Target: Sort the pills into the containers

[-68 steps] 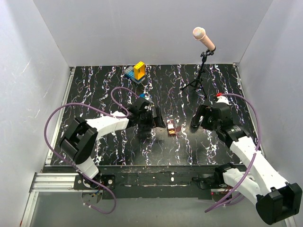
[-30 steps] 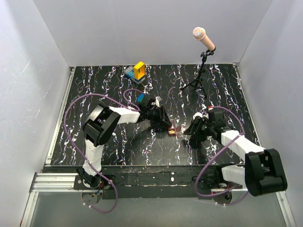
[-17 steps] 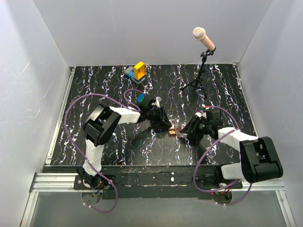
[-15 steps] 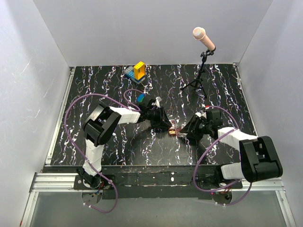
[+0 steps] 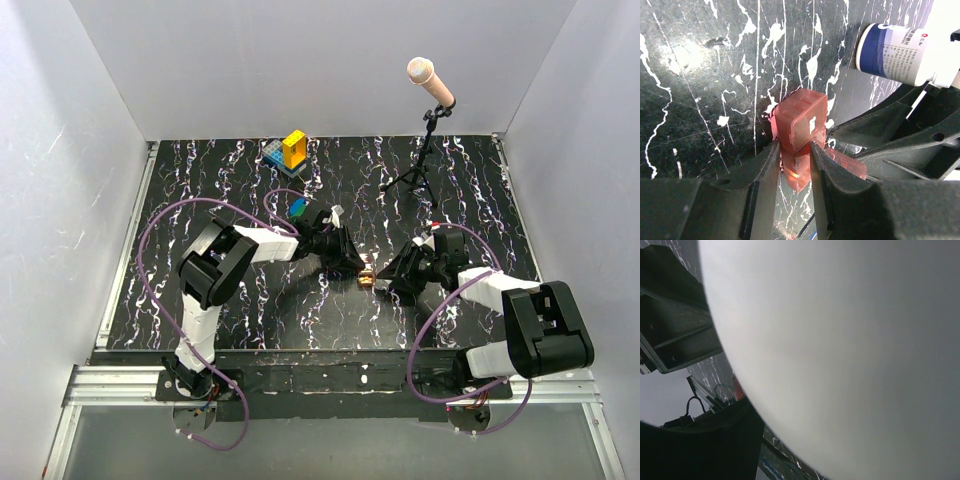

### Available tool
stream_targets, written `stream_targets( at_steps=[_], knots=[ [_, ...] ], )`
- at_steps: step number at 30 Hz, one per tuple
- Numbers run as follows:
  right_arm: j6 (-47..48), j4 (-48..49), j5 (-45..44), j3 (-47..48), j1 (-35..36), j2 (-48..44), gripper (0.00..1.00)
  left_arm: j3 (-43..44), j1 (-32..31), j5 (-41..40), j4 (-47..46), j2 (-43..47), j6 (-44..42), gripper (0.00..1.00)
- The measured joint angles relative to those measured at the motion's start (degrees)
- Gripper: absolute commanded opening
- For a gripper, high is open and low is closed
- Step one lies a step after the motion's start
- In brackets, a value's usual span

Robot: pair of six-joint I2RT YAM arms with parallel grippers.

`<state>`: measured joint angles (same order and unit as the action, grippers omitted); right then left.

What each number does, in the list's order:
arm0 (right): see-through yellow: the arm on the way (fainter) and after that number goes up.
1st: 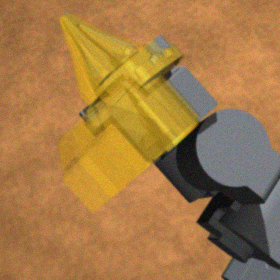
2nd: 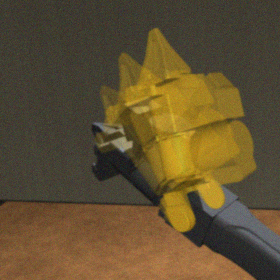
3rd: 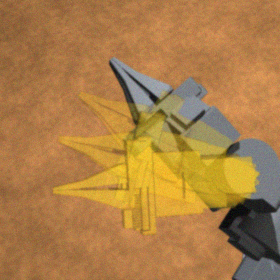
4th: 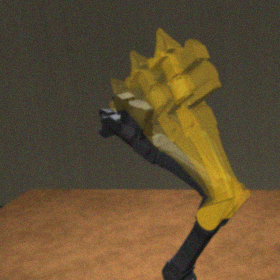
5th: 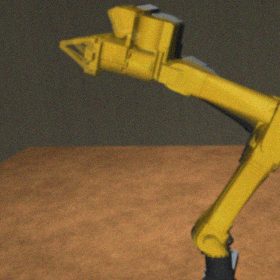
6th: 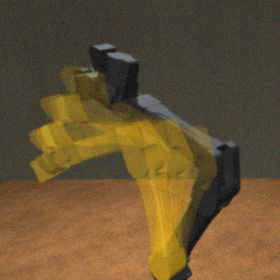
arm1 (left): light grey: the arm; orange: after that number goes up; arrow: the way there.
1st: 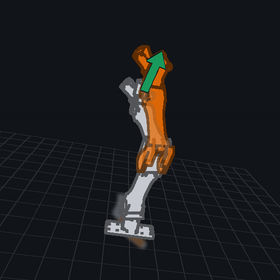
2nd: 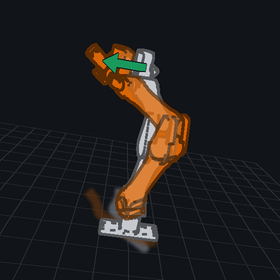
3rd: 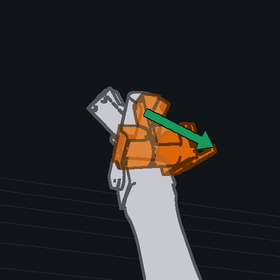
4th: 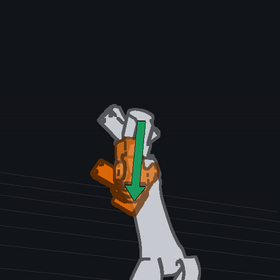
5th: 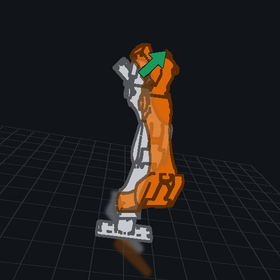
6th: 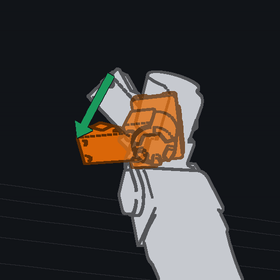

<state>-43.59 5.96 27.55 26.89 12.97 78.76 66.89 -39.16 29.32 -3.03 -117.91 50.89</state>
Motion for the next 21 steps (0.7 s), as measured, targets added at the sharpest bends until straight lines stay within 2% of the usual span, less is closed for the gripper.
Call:
stream_targets(
  at_steps=[4,14,21],
  knots=[
    [-0.5,1.0,0.2,0.0,0.9,1.1,0.59,0.0,-0.2,0.0,-0.3,-0.2,0.2,0.24],
    [-2.5,4.0,1.0,1.2,3.7,5.0,0.47,0.1,-0.3,0.2,-0.7,-0.4,0.3,0.21],
    [-3.2,5.0,1.2,2.0,4.4,6.8,0.45,0.3,-0.3,0.5,-0.7,-0.6,0.3,0.2]
  ],
)
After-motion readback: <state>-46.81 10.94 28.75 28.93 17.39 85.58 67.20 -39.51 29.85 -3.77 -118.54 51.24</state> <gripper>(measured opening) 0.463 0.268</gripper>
